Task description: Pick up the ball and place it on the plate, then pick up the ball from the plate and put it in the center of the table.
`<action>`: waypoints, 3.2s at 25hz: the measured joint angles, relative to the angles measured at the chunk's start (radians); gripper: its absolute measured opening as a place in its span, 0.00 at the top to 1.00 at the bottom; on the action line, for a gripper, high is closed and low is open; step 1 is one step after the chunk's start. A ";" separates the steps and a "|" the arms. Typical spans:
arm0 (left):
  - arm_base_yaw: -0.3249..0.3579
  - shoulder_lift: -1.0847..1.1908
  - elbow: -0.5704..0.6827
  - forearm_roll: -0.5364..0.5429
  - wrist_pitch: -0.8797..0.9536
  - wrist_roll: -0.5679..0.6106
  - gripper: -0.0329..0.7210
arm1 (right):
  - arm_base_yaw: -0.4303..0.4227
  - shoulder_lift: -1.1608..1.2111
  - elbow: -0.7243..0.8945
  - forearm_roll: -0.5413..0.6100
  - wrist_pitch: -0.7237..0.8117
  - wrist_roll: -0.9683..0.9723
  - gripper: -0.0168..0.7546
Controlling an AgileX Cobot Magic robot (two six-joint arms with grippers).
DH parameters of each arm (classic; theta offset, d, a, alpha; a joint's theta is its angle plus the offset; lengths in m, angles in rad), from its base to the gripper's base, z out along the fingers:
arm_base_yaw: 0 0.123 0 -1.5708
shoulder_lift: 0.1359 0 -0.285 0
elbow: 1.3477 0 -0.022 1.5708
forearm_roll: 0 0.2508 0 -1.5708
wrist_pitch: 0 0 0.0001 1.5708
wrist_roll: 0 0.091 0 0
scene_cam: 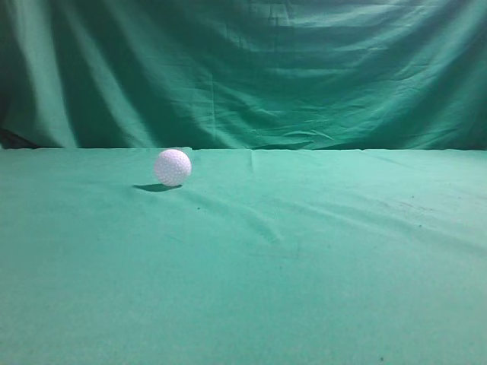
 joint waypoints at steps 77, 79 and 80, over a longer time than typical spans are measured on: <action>0.000 0.000 0.112 -0.017 -0.049 0.000 0.96 | -0.630 -0.161 0.588 0.044 -0.402 -0.097 0.98; 0.000 0.000 0.112 -0.017 -0.049 0.000 0.96 | -0.630 -0.161 0.588 0.044 -0.402 -0.097 0.98; 0.000 0.000 0.112 -0.017 -0.049 0.000 0.96 | -0.630 -0.161 0.588 0.044 -0.402 -0.097 0.98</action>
